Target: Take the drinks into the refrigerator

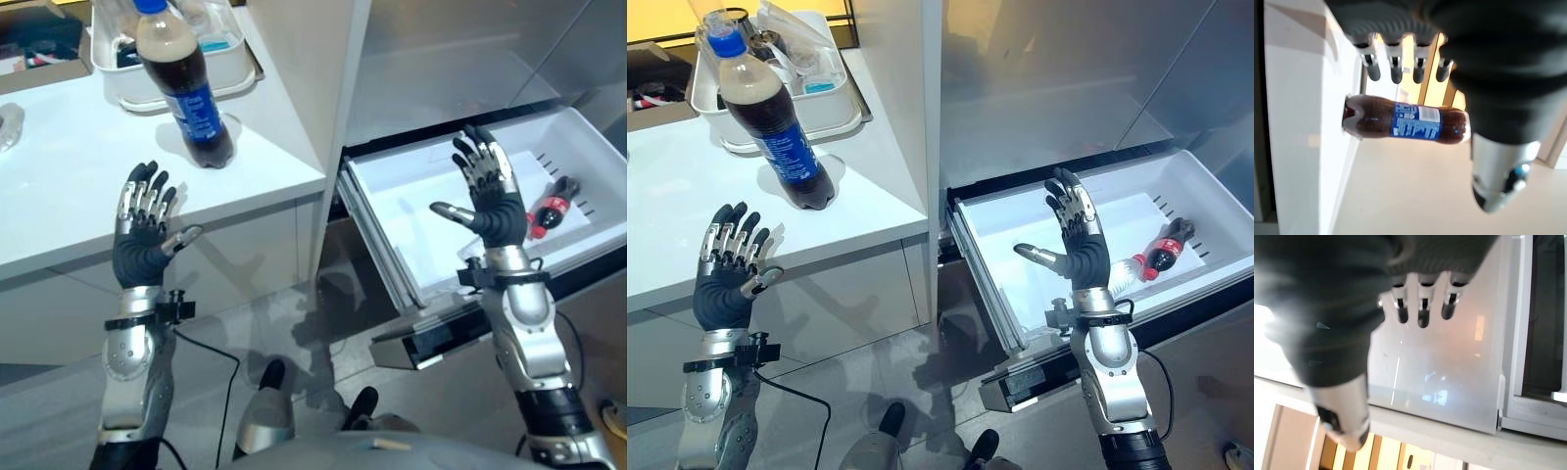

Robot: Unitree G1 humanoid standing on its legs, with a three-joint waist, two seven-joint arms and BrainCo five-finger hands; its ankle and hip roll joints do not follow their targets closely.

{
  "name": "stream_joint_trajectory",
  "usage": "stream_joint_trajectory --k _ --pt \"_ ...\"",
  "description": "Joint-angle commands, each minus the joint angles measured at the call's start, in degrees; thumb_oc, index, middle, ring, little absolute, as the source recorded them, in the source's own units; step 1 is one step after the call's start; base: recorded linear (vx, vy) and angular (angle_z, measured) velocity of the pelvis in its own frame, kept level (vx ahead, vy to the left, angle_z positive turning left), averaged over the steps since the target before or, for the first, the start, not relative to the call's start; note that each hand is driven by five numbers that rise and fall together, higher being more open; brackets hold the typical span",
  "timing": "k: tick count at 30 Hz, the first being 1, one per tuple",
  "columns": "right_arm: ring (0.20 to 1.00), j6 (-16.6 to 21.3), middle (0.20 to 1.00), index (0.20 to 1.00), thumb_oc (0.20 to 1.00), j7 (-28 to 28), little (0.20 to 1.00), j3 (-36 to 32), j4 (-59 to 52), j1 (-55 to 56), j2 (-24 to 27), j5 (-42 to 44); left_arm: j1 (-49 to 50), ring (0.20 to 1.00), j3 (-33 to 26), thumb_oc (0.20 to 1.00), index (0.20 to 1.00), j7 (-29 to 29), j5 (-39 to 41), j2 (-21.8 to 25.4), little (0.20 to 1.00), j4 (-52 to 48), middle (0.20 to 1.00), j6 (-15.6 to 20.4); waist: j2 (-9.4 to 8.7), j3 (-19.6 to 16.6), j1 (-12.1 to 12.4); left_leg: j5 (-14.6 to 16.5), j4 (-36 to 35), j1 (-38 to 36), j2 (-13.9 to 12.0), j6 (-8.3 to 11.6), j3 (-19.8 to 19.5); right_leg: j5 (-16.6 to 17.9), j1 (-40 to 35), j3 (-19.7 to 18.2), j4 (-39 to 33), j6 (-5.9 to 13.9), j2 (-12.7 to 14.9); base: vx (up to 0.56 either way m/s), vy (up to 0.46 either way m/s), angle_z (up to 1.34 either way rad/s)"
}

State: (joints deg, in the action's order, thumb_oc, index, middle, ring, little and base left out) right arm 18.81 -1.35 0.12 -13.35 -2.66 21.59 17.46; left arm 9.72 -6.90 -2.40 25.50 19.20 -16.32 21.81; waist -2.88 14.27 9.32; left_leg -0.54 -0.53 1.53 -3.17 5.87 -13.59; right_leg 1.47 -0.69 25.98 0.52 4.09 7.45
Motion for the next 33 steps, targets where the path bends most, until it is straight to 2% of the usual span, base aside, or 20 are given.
stream_joint_trajectory --k 1,19,25,33 --pt "1.000 3.0 1.000 1.000 1.000 -0.5 1.000 -1.7 -2.5 -3.3 1.8 0.2 -0.8 1.000 -1.6 1.000 1.000 -1.0 -2.8 2.4 1.000 -0.3 1.000 3.6 0.44 -2.0 0.5 -1.4 -4.5 -1.1 1.3 -3.92 0.6 -4.7 1.3 -2.6 11.5 -0.19 1.1 0.00 0.000 0.00" --pt "1.000 2.8 1.000 1.000 1.000 0.3 1.000 -1.1 -1.9 -3.1 1.3 0.9 -1.0 1.000 -4.0 1.000 1.000 -3.8 -6.5 3.5 1.000 2.2 1.000 3.6 0.44 -2.2 0.0 -0.1 -4.5 -2.7 0.9 -4.37 4.0 -3.9 2.0 -5.4 10.9 0.06 0.9 0.01 0.013 -0.10" --pt "1.000 2.1 1.000 1.000 1.000 1.3 1.000 -0.6 -0.9 -3.8 1.4 1.5 -2.9 1.000 -4.5 1.000 1.000 -4.4 -8.5 5.7 1.000 5.3 1.000 3.0 0.79 -2.3 -0.4 0.3 -4.5 -3.3 0.8 -4.39 4.9 -3.7 2.1 -6.3 10.6 0.16 0.8 0.01 0.017 -0.08" --pt "1.000 1.1 1.000 1.000 1.000 3.5 1.000 0.9 0.1 -5.1 1.7 3.4 -6.4 1.000 -8.0 1.000 1.000 -7.9 -11.9 9.5 1.000 12.6 1.000 2.1 0.87 -3.0 -1.3 1.1 -4.5 -4.9 0.4 -4.24 6.9 -3.5 1.7 -8.3 9.8 0.15 0.1 0.02 0.018 -0.16"
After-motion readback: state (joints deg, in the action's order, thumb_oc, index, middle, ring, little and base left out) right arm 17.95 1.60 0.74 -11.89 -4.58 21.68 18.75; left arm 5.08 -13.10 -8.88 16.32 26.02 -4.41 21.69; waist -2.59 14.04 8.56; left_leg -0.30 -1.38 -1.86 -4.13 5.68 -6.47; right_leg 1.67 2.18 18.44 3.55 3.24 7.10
